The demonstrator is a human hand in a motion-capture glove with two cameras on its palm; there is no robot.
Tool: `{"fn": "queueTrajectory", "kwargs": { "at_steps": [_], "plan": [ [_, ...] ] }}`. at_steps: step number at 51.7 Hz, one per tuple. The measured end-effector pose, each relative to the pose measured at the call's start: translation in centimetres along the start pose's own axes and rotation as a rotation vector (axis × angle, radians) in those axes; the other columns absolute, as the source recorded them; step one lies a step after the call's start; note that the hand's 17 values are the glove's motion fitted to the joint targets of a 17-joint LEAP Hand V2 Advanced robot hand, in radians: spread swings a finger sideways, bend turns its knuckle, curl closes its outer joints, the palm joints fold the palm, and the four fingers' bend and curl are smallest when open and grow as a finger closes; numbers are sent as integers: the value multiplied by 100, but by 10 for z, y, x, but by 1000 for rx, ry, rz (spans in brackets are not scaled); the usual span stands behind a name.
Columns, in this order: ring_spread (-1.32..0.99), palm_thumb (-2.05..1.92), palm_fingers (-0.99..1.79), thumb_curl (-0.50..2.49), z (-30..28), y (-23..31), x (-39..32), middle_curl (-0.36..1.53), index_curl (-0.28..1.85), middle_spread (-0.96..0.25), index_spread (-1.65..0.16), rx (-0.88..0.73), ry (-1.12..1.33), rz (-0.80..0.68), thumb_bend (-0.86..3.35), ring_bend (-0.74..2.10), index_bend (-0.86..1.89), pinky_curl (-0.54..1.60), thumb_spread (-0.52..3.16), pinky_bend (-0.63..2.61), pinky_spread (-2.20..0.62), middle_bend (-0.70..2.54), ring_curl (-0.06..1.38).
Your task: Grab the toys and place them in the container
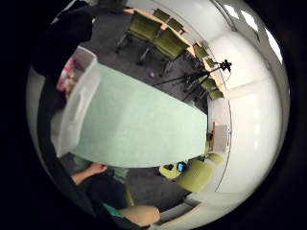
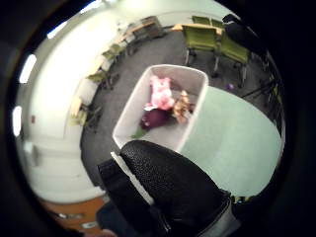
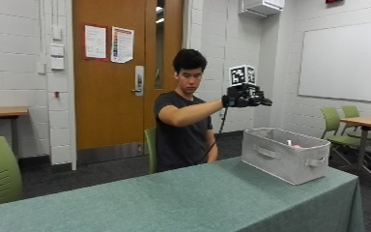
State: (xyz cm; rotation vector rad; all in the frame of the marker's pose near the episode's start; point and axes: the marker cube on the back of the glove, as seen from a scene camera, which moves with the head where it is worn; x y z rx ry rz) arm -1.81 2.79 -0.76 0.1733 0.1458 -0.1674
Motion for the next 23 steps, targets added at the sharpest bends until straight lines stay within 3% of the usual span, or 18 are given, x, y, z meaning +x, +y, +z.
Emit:
{"fn": "queueTrajectory", "kwargs": {
  "at_steps": [23],
  "plan": [
    [-25, -22, 6, 9, 54, 65, 88, 44, 59, -8, -25, -61, -13, 166, -14, 48, 20, 32, 98, 70, -9, 36, 26]
  ]
}}
